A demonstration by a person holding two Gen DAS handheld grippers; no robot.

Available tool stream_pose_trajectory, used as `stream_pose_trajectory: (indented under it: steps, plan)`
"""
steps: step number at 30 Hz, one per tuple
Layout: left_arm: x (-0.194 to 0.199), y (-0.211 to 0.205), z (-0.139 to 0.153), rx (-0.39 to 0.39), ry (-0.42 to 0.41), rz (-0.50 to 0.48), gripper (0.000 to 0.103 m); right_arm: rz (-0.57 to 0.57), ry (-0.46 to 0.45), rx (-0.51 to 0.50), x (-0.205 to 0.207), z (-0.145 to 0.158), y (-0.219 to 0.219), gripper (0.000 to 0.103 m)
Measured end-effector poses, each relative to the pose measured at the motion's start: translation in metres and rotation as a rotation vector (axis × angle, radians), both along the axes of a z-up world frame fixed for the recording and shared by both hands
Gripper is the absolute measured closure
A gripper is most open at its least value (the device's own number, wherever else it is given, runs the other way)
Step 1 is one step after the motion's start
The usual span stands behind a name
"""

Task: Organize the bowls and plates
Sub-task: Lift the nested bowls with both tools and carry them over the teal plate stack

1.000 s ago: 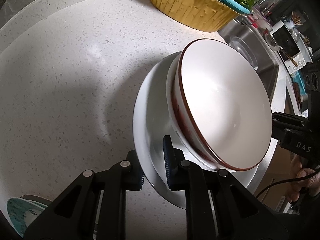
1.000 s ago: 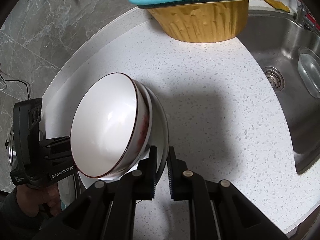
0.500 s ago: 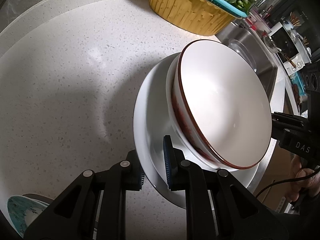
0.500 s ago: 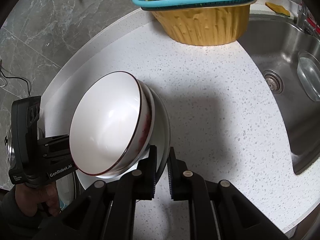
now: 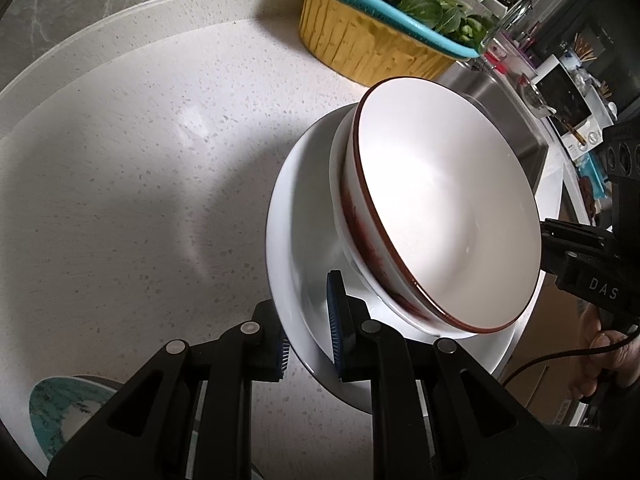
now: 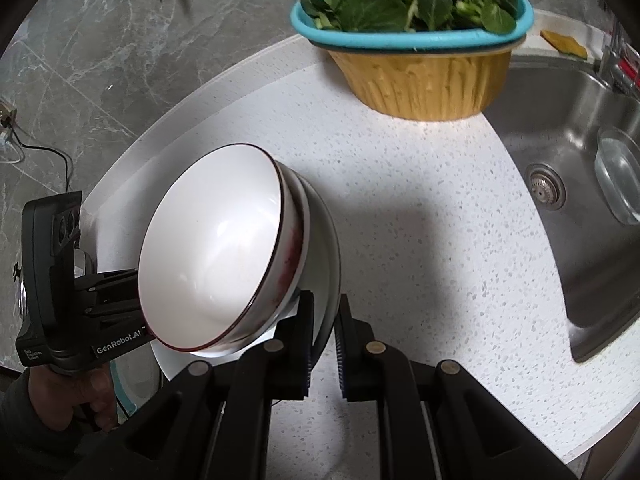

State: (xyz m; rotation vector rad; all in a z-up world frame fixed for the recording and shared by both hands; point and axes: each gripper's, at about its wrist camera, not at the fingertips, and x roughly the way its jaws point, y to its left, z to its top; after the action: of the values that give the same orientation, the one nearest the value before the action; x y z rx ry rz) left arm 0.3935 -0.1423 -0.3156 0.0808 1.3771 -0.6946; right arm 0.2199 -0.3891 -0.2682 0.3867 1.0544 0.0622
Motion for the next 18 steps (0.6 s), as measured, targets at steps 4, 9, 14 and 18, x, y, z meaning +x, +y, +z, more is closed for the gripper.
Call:
stream_pose_trajectory:
  steps: [4,9,14,18]
  plan:
    - [-0.003,0.009,0.013,-0.007,-0.007,0.016,0.090,0.017,-0.015,-0.011,0.000,0.010,0.005,0.091]
    - [-0.004,0.025,0.029,-0.014,-0.013,0.044,0.090,0.048,-0.028,-0.024,0.000,0.022,0.014,0.091]
    - [-0.006,0.044,0.047,-0.020,-0.024,0.079,0.089,0.082,-0.032,-0.027,0.003,0.031,0.026,0.091]
    - [-0.010,0.064,0.063,-0.022,-0.033,0.113,0.089,0.117,-0.038,-0.028,0.004,0.041,0.039,0.091]
